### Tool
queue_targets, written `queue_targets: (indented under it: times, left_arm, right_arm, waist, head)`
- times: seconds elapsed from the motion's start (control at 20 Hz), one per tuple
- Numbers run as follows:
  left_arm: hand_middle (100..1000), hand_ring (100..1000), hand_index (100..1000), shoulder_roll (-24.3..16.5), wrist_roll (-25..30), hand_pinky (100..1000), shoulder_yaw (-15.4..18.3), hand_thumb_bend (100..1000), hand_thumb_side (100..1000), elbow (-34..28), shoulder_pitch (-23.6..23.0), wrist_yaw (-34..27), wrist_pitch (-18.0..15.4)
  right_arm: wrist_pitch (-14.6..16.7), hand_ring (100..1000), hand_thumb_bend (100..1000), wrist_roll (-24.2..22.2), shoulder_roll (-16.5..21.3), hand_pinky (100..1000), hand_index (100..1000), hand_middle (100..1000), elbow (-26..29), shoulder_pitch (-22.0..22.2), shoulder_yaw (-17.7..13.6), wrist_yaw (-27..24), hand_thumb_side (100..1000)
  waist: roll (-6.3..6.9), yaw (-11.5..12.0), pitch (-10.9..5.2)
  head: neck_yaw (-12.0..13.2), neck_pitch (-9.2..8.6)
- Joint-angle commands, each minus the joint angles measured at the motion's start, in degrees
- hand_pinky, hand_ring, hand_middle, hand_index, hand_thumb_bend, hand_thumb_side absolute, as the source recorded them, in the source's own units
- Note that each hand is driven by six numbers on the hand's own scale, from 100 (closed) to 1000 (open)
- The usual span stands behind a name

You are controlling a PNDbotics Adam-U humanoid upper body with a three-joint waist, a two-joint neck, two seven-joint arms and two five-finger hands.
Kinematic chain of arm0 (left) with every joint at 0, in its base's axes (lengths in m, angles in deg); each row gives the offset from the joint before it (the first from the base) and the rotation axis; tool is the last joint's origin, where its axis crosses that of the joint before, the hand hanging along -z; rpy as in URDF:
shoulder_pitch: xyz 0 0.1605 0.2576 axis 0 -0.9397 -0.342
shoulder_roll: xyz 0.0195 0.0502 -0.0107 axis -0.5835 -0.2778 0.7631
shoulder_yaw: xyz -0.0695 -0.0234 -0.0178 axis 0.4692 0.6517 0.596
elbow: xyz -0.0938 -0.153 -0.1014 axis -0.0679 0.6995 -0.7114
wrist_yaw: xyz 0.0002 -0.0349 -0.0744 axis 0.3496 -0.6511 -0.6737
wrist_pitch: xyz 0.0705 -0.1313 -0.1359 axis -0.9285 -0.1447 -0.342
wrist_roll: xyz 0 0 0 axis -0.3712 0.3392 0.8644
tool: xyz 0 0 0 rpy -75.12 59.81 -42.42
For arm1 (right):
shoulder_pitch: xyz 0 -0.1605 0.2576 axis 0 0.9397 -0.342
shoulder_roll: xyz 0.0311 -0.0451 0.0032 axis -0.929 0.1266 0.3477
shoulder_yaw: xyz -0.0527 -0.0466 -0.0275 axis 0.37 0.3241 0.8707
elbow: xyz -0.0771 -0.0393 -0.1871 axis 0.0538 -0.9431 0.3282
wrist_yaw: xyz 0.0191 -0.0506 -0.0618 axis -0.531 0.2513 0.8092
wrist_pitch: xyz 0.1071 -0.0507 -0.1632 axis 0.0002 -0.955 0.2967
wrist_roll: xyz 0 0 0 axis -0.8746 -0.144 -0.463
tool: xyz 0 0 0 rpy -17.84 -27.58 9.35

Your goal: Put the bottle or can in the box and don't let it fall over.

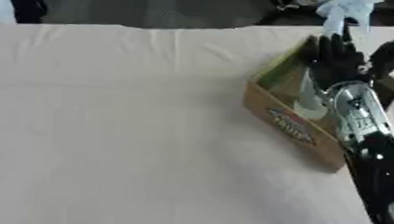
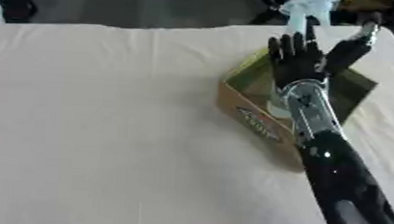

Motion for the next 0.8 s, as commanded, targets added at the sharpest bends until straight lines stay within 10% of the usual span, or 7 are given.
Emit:
queue_targets:
  times: [0.05, 0.8]
  left_arm:
    - [776, 974, 849, -1.31, -0.17, 923, 0.51, 485, 758, -1.19, 0.36, 0.08, -0.21]
    - [777, 974, 849, -1.25, -0.29, 923, 0.70, 486, 759, -1.19, 0.07, 0.26, -0.15]
  right_arm:
    - [2.82, 100, 506, 2.12, 0.07, 100, 917, 100, -0.37, 0.33, 0.15, -0.37, 1000]
    - [6.81, 100, 504, 2.12, 0.05, 100, 918, 100, -1.68, 4.93, -2.60, 0.11, 1000]
  waist:
    - [0.04, -0.07, -0.94]
    - [-0.08, -0.52, -1.15]
  head:
    - [0.09, -0.22]
    - [1.66, -0.50]
